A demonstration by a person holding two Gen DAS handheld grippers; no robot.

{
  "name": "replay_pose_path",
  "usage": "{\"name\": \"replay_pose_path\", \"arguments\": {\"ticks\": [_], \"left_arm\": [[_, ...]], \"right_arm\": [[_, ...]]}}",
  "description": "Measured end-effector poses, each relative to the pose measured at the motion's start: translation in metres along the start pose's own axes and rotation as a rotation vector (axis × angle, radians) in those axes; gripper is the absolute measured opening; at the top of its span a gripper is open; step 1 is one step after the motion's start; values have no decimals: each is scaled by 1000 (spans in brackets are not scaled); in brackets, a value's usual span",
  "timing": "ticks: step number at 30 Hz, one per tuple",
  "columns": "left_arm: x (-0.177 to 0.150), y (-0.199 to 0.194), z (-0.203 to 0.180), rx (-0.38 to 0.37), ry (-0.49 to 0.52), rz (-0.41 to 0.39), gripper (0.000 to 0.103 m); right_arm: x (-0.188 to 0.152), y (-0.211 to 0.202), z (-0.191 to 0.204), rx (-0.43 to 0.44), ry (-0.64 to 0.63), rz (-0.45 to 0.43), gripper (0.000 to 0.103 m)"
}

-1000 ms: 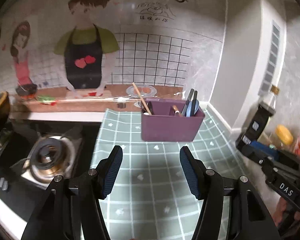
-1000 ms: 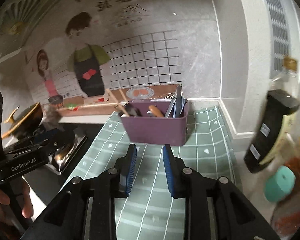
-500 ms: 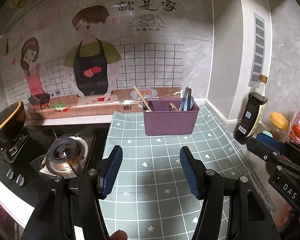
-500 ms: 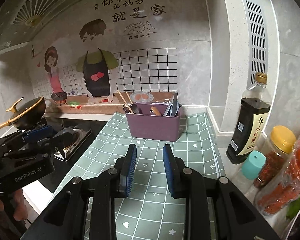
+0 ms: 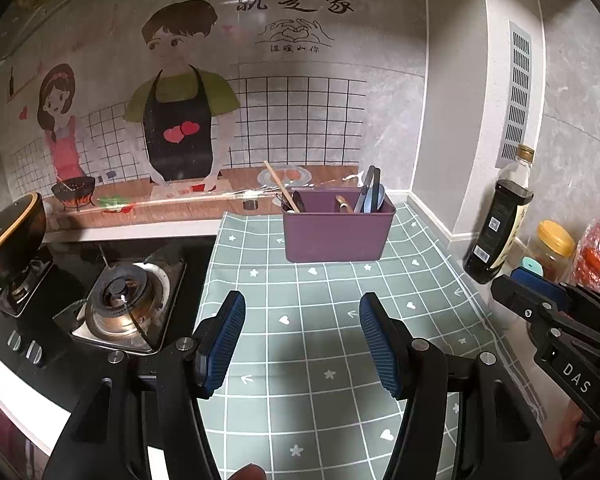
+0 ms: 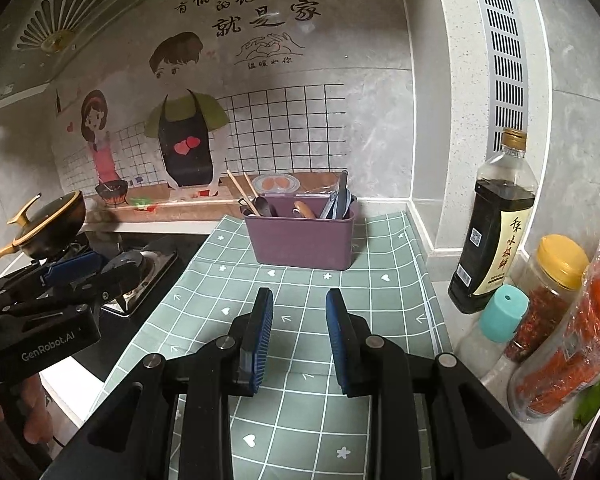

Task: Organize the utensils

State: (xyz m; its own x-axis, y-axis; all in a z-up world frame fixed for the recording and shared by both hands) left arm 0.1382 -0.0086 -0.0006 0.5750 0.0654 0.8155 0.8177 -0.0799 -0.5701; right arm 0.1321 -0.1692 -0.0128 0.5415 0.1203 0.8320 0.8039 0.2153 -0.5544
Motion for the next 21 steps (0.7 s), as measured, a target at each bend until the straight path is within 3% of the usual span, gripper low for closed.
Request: {"name": "replay_pose_path", "arguments": {"ticks": [21], "left_arm": [[-3,4,2,-5,-11,10,60]], "right_arm": [[1,5,1,4,0,7,26]]}}
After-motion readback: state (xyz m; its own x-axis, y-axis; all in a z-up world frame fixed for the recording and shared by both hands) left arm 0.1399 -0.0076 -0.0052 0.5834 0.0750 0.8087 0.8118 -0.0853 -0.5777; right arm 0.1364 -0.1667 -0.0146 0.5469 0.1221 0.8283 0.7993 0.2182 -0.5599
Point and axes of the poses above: each gripper's, at about its wrist camera, not at the fingertips, and y roughly the way its jaws point, z to its left, x to its top, the point moved 7 cm from there along y, roughly the way its jaws point, and after that the axes turned 5 degrees about -y, right-handed, at the moved point
